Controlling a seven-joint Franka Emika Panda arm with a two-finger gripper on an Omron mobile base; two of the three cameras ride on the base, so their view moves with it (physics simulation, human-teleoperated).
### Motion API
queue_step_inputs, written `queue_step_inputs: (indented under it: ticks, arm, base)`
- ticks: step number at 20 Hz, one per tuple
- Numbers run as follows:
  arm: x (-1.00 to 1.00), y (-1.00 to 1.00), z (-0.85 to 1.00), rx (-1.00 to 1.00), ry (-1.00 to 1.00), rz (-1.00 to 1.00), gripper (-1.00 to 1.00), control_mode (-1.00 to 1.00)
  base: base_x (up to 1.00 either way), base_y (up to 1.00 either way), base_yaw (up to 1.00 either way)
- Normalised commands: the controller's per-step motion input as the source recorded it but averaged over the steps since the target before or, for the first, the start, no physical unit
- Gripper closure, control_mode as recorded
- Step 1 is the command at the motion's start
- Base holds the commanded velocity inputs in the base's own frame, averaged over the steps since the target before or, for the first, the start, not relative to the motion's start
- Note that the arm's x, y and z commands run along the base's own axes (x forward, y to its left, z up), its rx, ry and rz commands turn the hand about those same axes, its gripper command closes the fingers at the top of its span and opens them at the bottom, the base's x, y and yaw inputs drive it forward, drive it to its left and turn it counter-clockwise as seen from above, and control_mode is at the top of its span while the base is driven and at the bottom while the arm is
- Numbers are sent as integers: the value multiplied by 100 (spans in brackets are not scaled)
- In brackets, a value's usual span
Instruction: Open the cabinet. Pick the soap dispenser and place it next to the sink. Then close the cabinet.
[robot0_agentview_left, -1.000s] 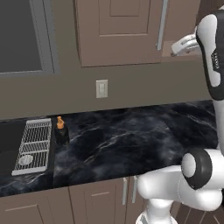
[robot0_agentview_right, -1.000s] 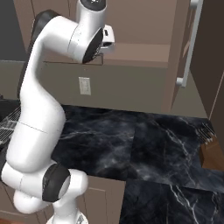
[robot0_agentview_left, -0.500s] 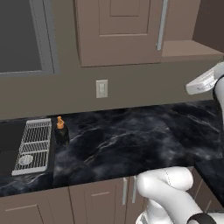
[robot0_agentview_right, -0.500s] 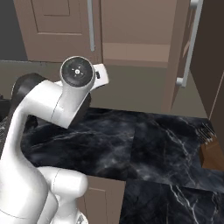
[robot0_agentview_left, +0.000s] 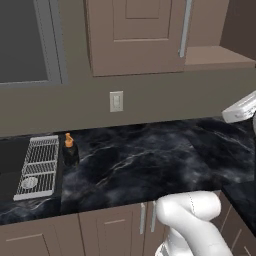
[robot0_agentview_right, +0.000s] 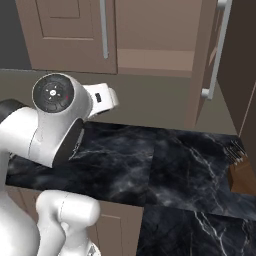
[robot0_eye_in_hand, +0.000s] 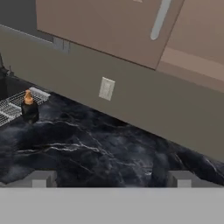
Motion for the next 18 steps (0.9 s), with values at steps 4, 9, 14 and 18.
queue_step_inputs:
  ticks: [4, 9, 14, 18]
  arm:
    - [-76, -25, 13, -2, 16, -4, -100, -100]
    - [-97, -21, 0, 1, 0, -4, -100, -100]
    - [-57, -26, 18, 0, -1, -16, -100, -100]
    - [-34, -24, 6, 4, -6, -22, -100, -100]
  base:
    - [0, 0, 0]
    - [0, 0, 0]
    - [0, 0, 0]
    - [0, 0, 0]
